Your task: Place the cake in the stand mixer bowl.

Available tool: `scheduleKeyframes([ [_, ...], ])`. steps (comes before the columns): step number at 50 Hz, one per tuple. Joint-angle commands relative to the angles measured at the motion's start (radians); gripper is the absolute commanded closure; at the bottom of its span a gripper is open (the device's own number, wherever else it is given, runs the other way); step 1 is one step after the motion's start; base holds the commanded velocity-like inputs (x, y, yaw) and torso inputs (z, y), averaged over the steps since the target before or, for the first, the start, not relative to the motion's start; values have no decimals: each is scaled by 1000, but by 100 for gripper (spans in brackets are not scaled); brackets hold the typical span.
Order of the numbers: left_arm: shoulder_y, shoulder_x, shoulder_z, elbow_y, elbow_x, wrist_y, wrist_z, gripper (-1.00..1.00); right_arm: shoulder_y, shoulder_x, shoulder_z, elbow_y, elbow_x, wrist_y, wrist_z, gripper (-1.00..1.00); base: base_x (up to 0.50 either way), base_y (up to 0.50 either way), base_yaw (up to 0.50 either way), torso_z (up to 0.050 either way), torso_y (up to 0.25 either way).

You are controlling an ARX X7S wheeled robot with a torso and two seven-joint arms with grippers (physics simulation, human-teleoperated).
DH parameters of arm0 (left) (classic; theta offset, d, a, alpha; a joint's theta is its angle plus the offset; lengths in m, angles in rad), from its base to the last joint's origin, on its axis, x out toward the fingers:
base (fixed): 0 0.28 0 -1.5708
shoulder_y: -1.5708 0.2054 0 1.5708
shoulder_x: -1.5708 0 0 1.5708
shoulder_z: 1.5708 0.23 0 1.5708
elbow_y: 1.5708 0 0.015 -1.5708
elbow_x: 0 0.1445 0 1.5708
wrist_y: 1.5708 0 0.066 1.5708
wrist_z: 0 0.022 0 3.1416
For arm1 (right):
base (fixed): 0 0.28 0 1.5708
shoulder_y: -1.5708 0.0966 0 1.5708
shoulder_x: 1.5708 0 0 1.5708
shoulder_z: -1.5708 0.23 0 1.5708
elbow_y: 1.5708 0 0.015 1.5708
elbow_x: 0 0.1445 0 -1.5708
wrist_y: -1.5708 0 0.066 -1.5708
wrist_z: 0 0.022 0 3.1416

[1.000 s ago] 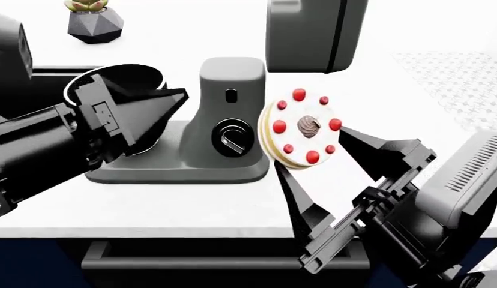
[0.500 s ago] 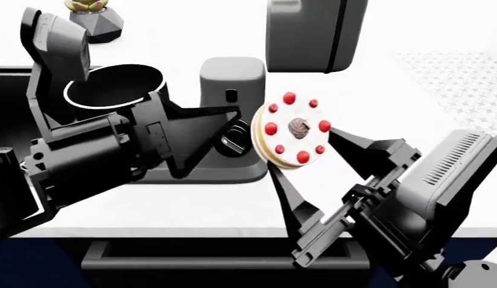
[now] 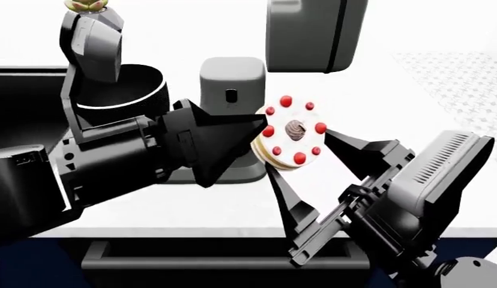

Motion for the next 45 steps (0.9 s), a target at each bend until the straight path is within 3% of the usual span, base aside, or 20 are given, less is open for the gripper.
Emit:
scheduleKeyframes([
  [1, 3, 22, 11, -25, 31, -8, 34, -100, -5, 7, 13, -21, -6, -9, -9, 100, 0, 0, 0, 0, 0],
  [37, -25, 186, 157, -313, 275, -111, 298, -100, -18, 23, 6, -71, 4, -27, 7, 100, 0, 0, 0, 0, 0],
  [38, -24, 182, 157, -305, 285, -110, 296, 100, -19, 24, 6, -70, 4, -28, 6, 100, 0, 0, 0, 0, 0],
  [45, -22, 171, 143, -270, 273, -93, 274, 100, -23, 23, 0, -62, -4, -37, 5, 100, 0, 0, 0, 0, 0],
])
